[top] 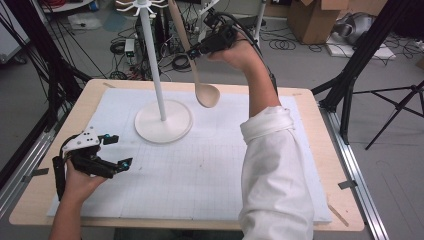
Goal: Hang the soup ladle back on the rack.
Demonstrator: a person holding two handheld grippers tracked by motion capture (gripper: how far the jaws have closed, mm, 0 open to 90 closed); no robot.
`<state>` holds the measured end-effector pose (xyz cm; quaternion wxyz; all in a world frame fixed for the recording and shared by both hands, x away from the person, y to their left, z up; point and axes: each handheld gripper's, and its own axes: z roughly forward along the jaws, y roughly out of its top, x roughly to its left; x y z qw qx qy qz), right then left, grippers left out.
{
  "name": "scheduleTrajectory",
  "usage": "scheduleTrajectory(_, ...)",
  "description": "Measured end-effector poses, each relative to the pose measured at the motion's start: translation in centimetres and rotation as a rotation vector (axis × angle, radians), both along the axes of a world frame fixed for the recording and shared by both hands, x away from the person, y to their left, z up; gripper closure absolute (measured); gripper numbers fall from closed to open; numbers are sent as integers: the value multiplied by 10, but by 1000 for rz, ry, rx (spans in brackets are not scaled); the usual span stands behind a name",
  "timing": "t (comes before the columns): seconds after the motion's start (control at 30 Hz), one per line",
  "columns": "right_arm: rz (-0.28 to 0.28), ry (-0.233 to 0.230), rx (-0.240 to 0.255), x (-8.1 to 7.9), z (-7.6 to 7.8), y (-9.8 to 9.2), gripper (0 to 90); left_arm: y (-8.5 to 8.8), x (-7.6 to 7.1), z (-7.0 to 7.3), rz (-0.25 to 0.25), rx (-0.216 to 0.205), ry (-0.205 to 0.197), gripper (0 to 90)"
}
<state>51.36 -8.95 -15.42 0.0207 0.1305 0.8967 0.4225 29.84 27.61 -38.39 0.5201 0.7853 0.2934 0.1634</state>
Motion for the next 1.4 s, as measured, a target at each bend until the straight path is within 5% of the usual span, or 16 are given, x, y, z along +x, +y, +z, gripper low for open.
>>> scheduleTrajectory(1.1, 27, -8, -79, -3, -7, 27, 767, -1, 0, 0, 0, 3, 1, 22)
scheduleTrajectory(1.4, 25, -24, -92, -7, -5, 28, 699, -1, 0, 0, -3, 4, 0, 23)
